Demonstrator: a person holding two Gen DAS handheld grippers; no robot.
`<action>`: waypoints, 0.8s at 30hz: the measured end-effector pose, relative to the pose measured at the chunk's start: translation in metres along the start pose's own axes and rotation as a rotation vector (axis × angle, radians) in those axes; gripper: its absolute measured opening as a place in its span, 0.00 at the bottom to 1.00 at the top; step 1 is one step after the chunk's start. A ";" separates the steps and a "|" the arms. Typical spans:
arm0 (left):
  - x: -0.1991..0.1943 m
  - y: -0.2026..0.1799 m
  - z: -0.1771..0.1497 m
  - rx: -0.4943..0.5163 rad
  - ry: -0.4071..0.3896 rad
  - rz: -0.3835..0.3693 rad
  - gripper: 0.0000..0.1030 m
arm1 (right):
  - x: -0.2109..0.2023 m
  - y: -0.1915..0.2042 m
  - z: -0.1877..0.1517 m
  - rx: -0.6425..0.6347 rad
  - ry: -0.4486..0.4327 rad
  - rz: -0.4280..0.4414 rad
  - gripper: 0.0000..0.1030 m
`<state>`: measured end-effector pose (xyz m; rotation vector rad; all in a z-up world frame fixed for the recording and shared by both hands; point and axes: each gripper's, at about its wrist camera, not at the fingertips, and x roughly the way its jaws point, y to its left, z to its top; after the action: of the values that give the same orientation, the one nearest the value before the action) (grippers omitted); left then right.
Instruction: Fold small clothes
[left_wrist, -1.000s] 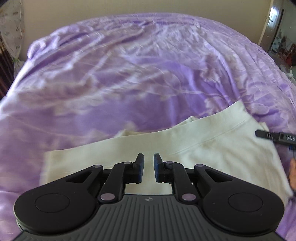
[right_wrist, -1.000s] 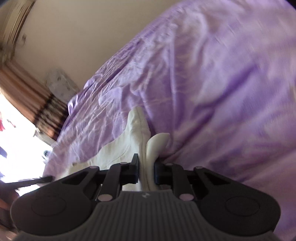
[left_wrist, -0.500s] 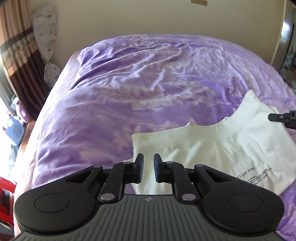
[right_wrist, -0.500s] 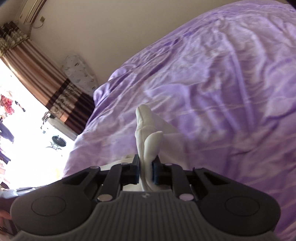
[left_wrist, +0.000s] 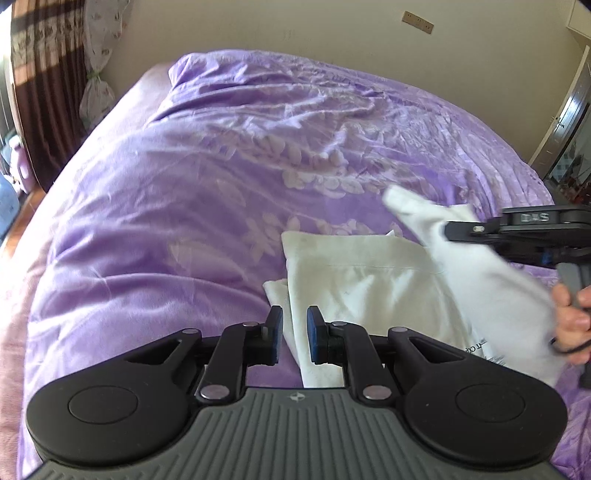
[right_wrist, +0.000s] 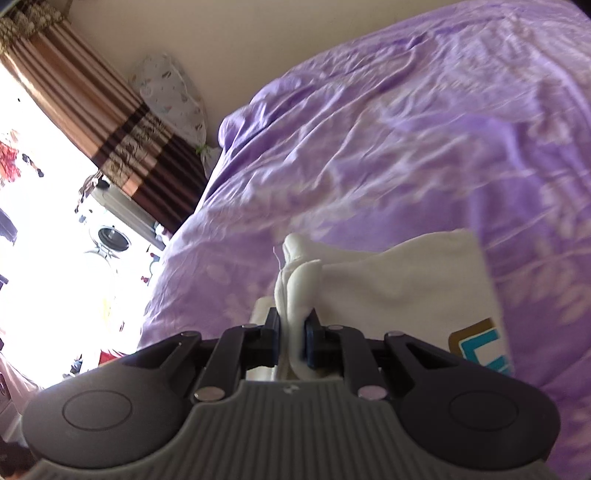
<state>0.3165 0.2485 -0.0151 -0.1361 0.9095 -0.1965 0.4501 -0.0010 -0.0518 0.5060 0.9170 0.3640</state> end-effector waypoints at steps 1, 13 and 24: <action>0.003 0.003 -0.001 -0.005 0.004 -0.006 0.15 | 0.010 0.008 -0.005 -0.005 0.004 -0.004 0.08; 0.025 0.031 -0.005 -0.054 0.041 -0.036 0.15 | 0.112 0.060 -0.039 -0.047 0.134 -0.033 0.08; -0.003 0.017 -0.011 -0.086 0.061 -0.060 0.15 | 0.097 0.085 -0.044 -0.177 0.178 -0.051 0.32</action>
<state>0.3076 0.2659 -0.0228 -0.2389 0.9758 -0.2183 0.4606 0.1294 -0.0900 0.2903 1.0568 0.4448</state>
